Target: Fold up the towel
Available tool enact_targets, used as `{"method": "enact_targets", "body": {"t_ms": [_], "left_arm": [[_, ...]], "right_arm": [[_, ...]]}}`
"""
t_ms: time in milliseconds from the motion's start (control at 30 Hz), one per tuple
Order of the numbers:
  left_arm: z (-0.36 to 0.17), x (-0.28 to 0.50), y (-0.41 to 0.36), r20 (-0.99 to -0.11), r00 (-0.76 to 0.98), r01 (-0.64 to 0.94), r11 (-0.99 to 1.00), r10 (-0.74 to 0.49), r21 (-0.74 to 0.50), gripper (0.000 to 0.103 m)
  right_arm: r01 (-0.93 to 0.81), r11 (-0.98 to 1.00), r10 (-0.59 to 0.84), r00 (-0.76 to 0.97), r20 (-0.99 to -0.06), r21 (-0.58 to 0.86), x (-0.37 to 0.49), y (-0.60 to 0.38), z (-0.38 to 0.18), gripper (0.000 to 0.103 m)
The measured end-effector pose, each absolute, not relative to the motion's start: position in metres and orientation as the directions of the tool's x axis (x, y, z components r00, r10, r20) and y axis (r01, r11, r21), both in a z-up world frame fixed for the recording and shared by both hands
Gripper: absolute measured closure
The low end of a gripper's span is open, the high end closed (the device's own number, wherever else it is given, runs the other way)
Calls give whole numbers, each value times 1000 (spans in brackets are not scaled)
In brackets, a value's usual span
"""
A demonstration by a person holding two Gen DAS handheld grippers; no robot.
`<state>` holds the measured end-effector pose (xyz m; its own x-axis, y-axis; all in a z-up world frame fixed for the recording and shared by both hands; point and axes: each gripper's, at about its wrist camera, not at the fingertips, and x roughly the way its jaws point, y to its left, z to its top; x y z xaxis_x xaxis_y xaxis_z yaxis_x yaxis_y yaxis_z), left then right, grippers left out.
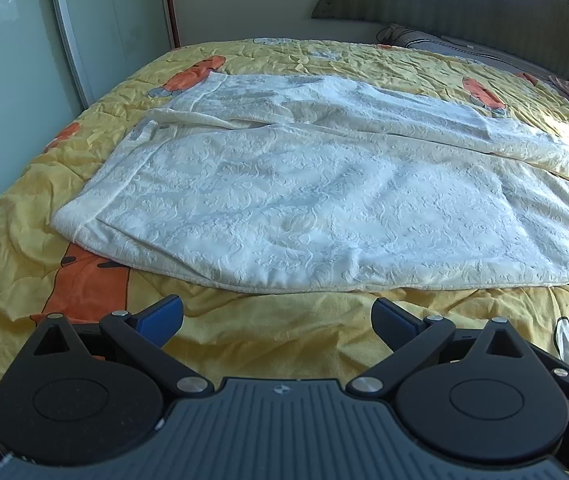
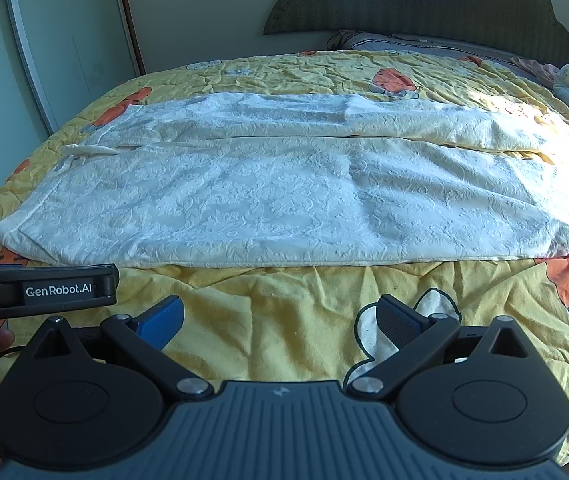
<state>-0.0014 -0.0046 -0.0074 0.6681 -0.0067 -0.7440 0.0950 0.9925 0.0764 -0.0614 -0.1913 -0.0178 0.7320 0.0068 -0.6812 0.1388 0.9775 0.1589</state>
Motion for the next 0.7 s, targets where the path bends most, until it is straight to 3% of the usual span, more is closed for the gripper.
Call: {"method": "enact_targets", "body": {"t_ms": [700], "left_arm": [[-8,-2,-8,-745,667,100,992,-6,81,1]], "right_arm": [[137,977,12,731,-683,164,-61,-191,-17,0]]}}
